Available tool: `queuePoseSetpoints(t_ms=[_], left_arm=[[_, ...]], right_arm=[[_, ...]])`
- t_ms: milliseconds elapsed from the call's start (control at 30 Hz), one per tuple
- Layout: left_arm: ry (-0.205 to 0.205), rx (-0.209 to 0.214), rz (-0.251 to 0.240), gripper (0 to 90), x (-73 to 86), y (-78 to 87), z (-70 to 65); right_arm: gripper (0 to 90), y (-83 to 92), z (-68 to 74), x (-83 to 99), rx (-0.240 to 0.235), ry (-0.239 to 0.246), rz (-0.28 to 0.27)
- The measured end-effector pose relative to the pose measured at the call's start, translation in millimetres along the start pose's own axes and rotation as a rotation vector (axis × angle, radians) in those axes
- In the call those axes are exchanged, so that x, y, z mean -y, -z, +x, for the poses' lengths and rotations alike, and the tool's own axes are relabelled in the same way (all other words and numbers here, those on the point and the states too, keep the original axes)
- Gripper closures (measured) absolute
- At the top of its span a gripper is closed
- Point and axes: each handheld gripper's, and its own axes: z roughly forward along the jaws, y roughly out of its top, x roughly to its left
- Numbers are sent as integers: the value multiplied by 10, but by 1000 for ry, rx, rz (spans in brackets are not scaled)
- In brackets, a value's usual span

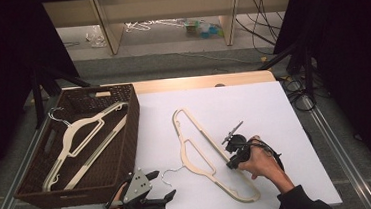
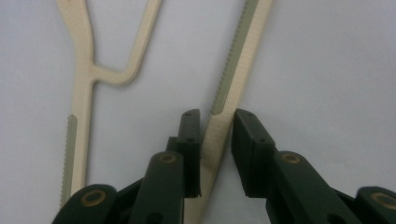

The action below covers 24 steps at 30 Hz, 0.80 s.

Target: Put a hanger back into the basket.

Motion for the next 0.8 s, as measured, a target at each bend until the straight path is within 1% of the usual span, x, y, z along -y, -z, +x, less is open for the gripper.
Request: queuePoseSetpoints(t_ms=[67, 100, 133, 200, 233, 267, 333, 367, 400, 433, 500, 567, 600, 633, 667, 733, 767, 800], left_arm=[[3, -2, 0, 243, 1, 1, 3], [5, -3, -1, 243, 1, -1, 6], [7, -4, -1, 243, 1, -1, 9], [-3, -4, 0, 244, 0, 1, 20], [7, -5, 0, 244, 2, 2, 17], [3, -5, -2, 244, -2, 2, 24], [4, -6, -3, 244, -2, 2, 25], [2, -5, -1, 244, 0, 5, 26], [7, -7, -1, 244, 2, 5, 25], [7, -7, -1, 244, 2, 5, 25], [8, -8, -2, 244, 4, -2, 29], [9, -8, -1, 244, 7, -1, 28], [8, -9, 0, 244, 7, 0, 30], [5, -8, -2, 244, 6, -1, 33], [6, -2, -2, 244, 6, -5, 36], [2, -11, 5, 244, 10, -6, 36], [2, -10, 6, 244, 12, -8, 34], [3, -10, 6, 244, 12, -9, 34]], right_arm=[[760, 4, 0, -2, 2, 45, 4], [770, 8, 4, -5, 3, 56, 6], [780, 8, 9, -10, 6, 85, 7], [794, 19, 17, -12, -8, 103, 13], [794, 16, 35, -18, -23, 148, 12], [794, 13, 45, -24, -24, 162, 15], [794, 14, 52, -31, -19, 171, 15], [794, 29, 51, -39, -27, 189, 9], [794, 40, 46, -40, -36, 196, 10], [794, 40, 46, -40, -36, 196, 10], [793, 51, 34, -26, -40, 223, 17], [793, 50, 27, -24, -35, 227, 19], [794, 51, 4, -22, -24, 240, 21], [793, 59, -35, -11, -24, 243, 29], [793, 59, -35, -11, -24, 243, 29], [793, 65, -60, 2, -30, 246, 18], [793, 65, -72, 2, -28, 243, 12], [793, 66, -84, 0, -18, 241, 16]])
